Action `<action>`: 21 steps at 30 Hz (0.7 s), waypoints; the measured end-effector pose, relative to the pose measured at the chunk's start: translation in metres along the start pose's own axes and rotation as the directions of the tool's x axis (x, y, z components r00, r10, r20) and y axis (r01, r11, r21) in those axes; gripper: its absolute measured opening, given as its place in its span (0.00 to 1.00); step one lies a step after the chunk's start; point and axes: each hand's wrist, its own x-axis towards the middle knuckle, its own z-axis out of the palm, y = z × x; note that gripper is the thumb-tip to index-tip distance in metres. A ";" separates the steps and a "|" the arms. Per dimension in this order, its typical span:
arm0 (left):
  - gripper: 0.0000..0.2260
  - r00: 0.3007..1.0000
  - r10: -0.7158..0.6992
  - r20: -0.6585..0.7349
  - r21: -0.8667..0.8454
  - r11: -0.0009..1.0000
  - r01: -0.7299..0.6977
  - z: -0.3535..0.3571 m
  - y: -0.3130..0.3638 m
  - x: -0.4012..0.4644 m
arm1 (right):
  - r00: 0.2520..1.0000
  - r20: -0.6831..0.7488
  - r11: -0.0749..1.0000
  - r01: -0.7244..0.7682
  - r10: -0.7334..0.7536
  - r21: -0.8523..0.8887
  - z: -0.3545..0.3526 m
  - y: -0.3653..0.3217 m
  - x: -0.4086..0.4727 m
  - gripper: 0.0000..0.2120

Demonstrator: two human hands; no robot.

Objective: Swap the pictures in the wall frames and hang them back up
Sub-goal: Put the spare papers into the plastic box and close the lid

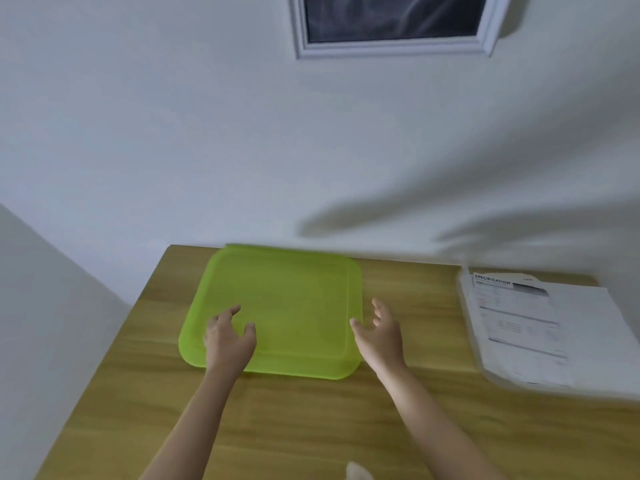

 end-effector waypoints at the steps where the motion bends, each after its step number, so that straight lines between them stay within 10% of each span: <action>1: 0.21 0.999 -0.041 -0.005 0.020 0.999 0.041 -0.007 -0.008 0.007 | 1.000 -0.019 0.999 -0.019 0.018 -0.049 0.008 0.000 0.001 0.29; 7: 0.29 0.964 -0.256 0.070 0.152 0.958 0.244 -0.035 -0.042 0.047 | 0.990 -0.050 0.931 -0.139 0.130 -0.337 0.042 0.000 0.001 0.33; 21: 0.25 0.994 -0.027 0.110 -0.005 1.000 0.027 -0.042 -0.025 0.036 | 0.959 -0.282 0.978 -0.033 -0.027 -0.205 0.000 -0.015 -0.003 0.29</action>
